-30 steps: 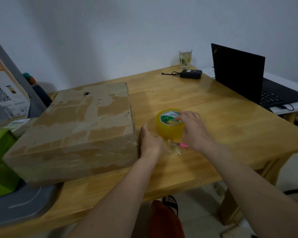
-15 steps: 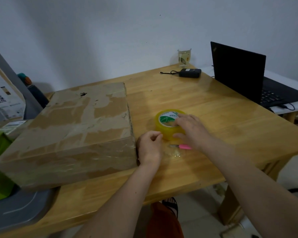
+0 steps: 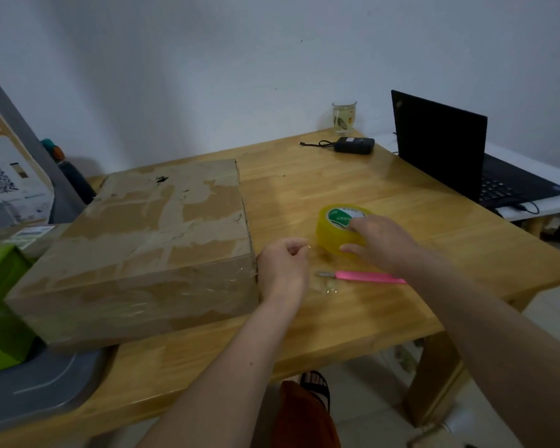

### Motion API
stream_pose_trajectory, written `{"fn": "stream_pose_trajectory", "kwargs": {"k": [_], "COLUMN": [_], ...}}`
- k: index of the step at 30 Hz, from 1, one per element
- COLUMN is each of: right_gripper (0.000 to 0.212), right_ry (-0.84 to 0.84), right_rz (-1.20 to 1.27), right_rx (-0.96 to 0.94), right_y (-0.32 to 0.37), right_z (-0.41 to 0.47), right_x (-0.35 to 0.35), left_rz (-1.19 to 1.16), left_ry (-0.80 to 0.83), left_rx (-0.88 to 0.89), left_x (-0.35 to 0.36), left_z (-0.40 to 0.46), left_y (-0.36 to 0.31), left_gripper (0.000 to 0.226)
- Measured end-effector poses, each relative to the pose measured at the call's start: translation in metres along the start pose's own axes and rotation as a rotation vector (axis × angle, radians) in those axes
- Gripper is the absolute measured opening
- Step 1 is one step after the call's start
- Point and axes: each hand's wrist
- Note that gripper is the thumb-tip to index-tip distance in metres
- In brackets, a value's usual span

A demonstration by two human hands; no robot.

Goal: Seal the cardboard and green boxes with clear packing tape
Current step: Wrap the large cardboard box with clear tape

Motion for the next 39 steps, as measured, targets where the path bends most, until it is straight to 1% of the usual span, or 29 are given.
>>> {"fn": "stream_pose_trajectory", "kwargs": {"k": [3, 6, 8, 11, 13, 16, 18, 19, 21, 23, 25, 27, 29, 30, 31, 33, 34, 37, 39], "right_gripper": [0.052, 0.052, 0.052, 0.054, 0.056, 0.055, 0.053, 0.051, 0.047, 0.045, 0.046, 0.046, 0.035, 0.028, 0.022, 0.023, 0.026, 0.028, 0.022], "right_ry": [0.087, 0.058, 0.049, 0.006, 0.009, 0.079, 0.099, 0.107, 0.101, 0.055, -0.015, -0.118, -0.223, -0.215, -0.146, 0.076, 0.148, 0.204, 0.215], "right_rz": [-0.025, -0.021, -0.023, -0.004, 0.019, 0.078, 0.052, 0.044, 0.106, 0.17, 0.169, 0.153, 0.151, 0.169, 0.177, 0.122, 0.095, 0.116, 0.108], "right_rx": [-0.027, 0.01, 0.029, 0.119, 0.139, 0.077, 0.057, 0.066, 0.123, 0.19, 0.194, 0.133, 0.048, 0.026, 0.016, 0.017, 0.02, -0.005, -0.047], "right_y": [-0.015, -0.027, -0.027, -0.02, -0.014, -0.007, -0.009, -0.012, -0.019, -0.022, -0.018, -0.009, -0.002, 0.0, 0.003, 0.006, 0.006, -0.001, -0.003], "right_z": [-0.003, -0.001, 0.004, 0.019, 0.029, 0.032, 0.031, 0.03, 0.028, 0.027, 0.026, 0.021, 0.012, 0.005, -0.002, -0.014, -0.017, -0.02, -0.023], "right_x": [-0.002, -0.003, -0.002, -0.003, -0.005, 0.0, 0.003, 0.004, 0.007, 0.012, 0.017, 0.018, 0.015, 0.014, 0.013, 0.015, 0.017, 0.018, 0.017], "left_rz": [0.027, 0.038, -0.009, -0.065, -0.091, -0.095, -0.093, -0.091, -0.068, -0.027, 0.014, 0.022, -0.009, -0.023, -0.031, -0.021, -0.02, -0.022, -0.019], "left_ry": [-0.021, -0.008, 0.053, 0.113, 0.077, -0.032, -0.072, -0.085, -0.099, -0.069, -0.014, 0.03, 0.054, 0.058, 0.061, 0.07, 0.072, 0.068, 0.064], "left_rx": [-0.028, -0.047, -0.076, -0.047, -0.023, -0.009, 0.004, 0.007, 0.021, 0.028, 0.022, 0.003, 0.002, 0.005, 0.005, -0.001, 0.001, 0.003, 0.001], "left_x": [0.0, 0.0, 0.002, 0.005, 0.0, -0.009, -0.01, -0.009, -0.007, -0.006, -0.006, -0.006, -0.005, -0.004, -0.004, -0.003, -0.002, 0.0, -0.001], "left_z": [0.0, 0.001, -0.005, -0.02, -0.024, -0.02, -0.018, -0.018, -0.018, -0.019, -0.021, -0.021, -0.017, -0.015, -0.014, -0.014, -0.015, -0.017, -0.015], "left_y": [0.0, 0.001, -0.001, -0.003, 0.001, 0.011, 0.013, 0.014, 0.017, 0.021, 0.026, 0.027, 0.028, 0.029, 0.029, 0.031, 0.031, 0.03, 0.028], "left_gripper": [0.022, 0.032, 0.014, 0.015, 0.011, 0.018, 0.016, 0.016, 0.019, 0.022, 0.026, 0.027, 0.029, 0.029, 0.029, 0.029, 0.029, 0.03, 0.03]}}
Point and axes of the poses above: each hand's wrist, its own z-axis towards the middle knuckle, its own x-axis out of the palm, y = z × x, and after that the axes turned 5 degrees about x, right-handed
